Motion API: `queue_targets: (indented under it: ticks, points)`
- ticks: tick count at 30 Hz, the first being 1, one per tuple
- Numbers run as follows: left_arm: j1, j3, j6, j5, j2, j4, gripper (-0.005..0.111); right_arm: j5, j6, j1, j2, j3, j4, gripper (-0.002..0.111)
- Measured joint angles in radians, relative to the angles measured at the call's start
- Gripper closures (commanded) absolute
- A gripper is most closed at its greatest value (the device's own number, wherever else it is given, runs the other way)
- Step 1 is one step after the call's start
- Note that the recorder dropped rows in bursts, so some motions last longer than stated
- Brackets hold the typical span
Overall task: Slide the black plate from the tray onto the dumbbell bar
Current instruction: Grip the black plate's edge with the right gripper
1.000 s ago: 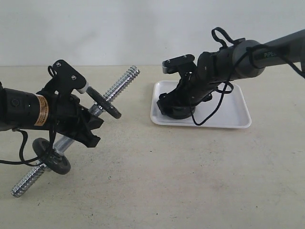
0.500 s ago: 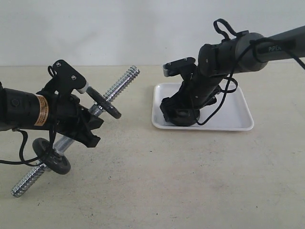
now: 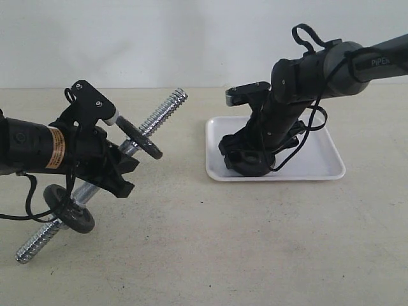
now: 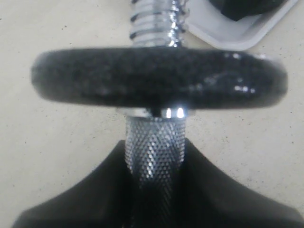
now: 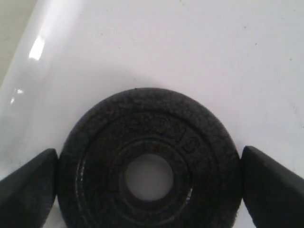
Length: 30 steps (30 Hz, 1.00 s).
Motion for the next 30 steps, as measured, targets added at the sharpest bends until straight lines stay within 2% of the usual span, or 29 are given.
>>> queue_targets:
  ticks: [3, 5, 11, 14, 22, 30]
  points:
    - [0.0, 0.0, 0.0, -0.002, 0.0, 0.002, 0.102, 0.026, -0.02, 0.0, -0.005, 0.0, 0.01, 0.052]
    - [0.0, 0.0, 0.0, -0.002, 0.0, 0.002, 0.102, 0.039, -0.024, 0.0, -0.008, 0.0, 0.012, 0.057]
    - [0.0, 0.0, 0.0, -0.003, 0.0, 0.002, 0.102, 0.1, -0.061, 0.0, -0.016, -0.01, 0.021, 0.095]
    - [0.0, 0.0, 0.0, -0.003, 0.0, 0.002, 0.102, 0.191, -0.063, 0.0, -0.033, -0.018, 0.032, 0.106]
    - [0.0, 0.0, 0.0, -0.003, 0.0, 0.004, 0.102, 0.445, -0.052, 0.0, -0.065, -0.015, 0.067, 0.107]
    - [0.0, 0.0, 0.0, -0.003, 0.0, 0.004, 0.102, 0.504, -0.035, 0.01, -0.069, -0.01, 0.08, 0.107]
